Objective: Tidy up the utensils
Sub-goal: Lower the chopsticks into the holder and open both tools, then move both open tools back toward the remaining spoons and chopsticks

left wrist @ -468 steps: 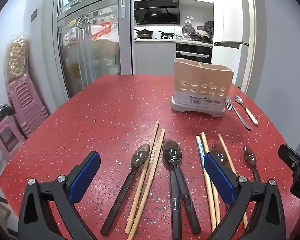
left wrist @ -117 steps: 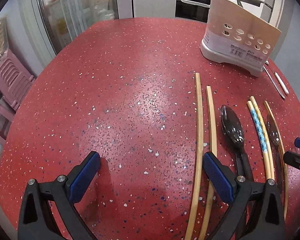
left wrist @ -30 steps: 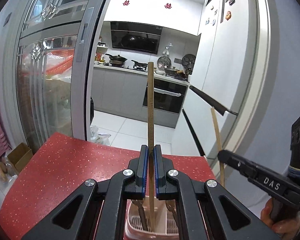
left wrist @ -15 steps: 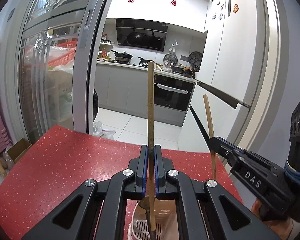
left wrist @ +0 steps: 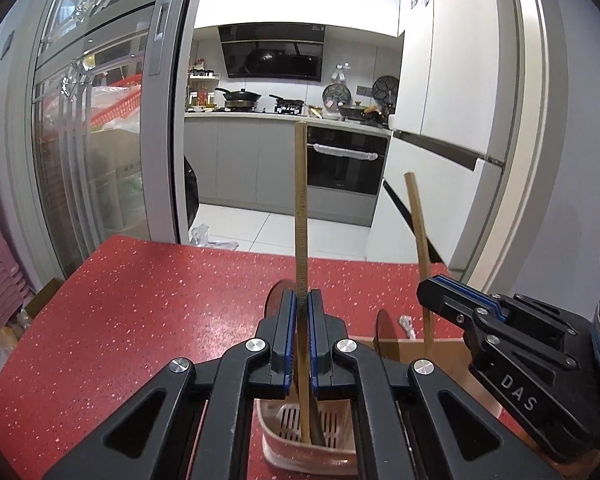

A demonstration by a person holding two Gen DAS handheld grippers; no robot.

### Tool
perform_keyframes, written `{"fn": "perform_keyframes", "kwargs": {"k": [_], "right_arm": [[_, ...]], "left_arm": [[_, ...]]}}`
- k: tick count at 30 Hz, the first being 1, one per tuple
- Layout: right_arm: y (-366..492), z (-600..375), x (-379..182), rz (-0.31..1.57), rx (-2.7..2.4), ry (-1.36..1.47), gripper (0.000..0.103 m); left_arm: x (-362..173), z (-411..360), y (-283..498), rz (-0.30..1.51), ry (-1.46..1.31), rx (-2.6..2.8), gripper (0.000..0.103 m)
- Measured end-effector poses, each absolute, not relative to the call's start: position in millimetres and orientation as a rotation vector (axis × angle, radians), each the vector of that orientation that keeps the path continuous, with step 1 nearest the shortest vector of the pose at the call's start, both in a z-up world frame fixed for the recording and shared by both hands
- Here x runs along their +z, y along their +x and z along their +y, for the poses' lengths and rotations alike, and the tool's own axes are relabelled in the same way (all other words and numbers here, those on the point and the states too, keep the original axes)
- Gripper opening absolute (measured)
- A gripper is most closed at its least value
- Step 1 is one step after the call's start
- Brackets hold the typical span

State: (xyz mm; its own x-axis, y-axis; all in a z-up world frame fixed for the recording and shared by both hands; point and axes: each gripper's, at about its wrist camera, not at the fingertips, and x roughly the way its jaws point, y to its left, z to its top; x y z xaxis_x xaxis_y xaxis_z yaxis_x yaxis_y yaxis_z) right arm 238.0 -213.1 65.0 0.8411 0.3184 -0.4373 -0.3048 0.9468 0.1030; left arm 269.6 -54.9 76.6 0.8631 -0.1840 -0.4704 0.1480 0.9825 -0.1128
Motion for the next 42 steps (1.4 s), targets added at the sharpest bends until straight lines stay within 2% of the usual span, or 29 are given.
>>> {"fn": "perform_keyframes", "kwargs": {"k": [14, 15, 17, 18, 19, 23, 25, 34, 42], "right_arm": [[237, -215, 58, 0.581, 0.363, 0.050, 0.008], [237, -214, 57, 0.589, 0.362, 0.052, 0.012], [234, -216, 58, 0.597, 0.358, 0.067, 0.026], [233, -217, 59, 0.596, 0.357, 0.076, 0.037], [231, -219, 60, 0.593, 0.355, 0.085, 0.040], [217, -224, 73, 0.581, 0.362, 0.113, 0.042], [208, -225, 75, 0.580, 0.368, 0.118, 0.048], [150, -223, 67, 0.665, 0.375, 0.151, 0.064], [112, -222, 36, 0.806, 0.340, 0.167, 0.067]], "left_arm": [[68, -55, 255, 0.587, -0.048, -0.159, 0.031], [69, -55, 252, 0.588, -0.047, -0.161, 0.031], [70, -54, 247, 0.591, -0.043, -0.163, 0.031], [71, -53, 244, 0.591, -0.040, -0.162, 0.031], [71, -52, 240, 0.593, -0.034, -0.159, 0.031], [71, -45, 225, 0.619, -0.024, -0.157, 0.031], [69, -39, 215, 0.642, -0.024, -0.152, 0.031], [50, -12, 165, 0.738, 0.001, -0.112, 0.031], [24, 6, 120, 0.808, 0.007, -0.091, 0.031]]}}
